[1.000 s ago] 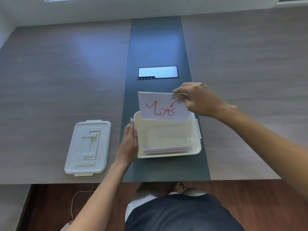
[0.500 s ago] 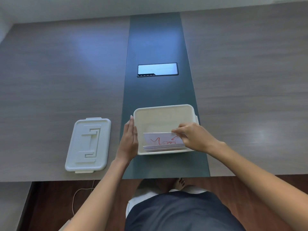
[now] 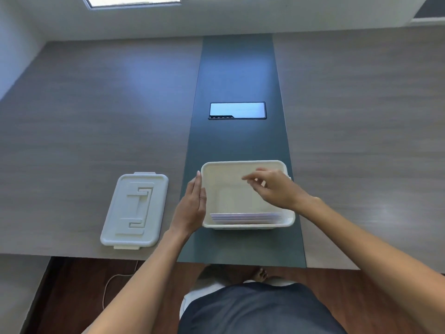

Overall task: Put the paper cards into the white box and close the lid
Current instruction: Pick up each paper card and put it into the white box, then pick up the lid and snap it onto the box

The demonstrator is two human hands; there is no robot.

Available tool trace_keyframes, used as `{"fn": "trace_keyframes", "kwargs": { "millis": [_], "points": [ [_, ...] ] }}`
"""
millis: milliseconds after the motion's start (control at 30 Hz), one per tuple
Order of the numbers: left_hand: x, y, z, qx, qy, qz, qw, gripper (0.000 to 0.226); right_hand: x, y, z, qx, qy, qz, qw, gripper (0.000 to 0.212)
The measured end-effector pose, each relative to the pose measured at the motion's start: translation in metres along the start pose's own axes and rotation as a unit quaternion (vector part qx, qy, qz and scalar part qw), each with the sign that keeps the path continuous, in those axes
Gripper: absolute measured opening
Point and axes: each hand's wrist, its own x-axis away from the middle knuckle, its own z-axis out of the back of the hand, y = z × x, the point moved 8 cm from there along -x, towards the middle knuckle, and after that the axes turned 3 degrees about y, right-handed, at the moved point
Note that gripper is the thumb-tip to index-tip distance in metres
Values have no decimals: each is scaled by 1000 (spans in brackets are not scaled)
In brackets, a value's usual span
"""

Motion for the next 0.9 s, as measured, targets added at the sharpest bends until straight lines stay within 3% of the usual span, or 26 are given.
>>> {"fn": "trace_keyframes", "kwargs": {
  "millis": [100, 200, 433, 667, 900],
  "points": [
    [-2, 1, 11, -43, -3, -10, 999, 56, -28, -12, 7, -5, 52, 38, 998, 24],
    [-3, -10, 32, -57, 32, 27, 997, 58, -60, -20, 4, -4, 50, 46, 998, 28],
    [30, -81, 98, -91, 132, 147, 976, 55, -123, -48, -53, 74, -61, 48, 994, 37],
    [99, -153, 138, -73, 182, 292, 936, 57, -174, -110, -133, 112, -144, 118, 976, 38],
    [139, -188, 130, -3, 188, 413, 891, 59, -214, -147, -206, 140, -217, 156, 953, 42]
  ]
}}
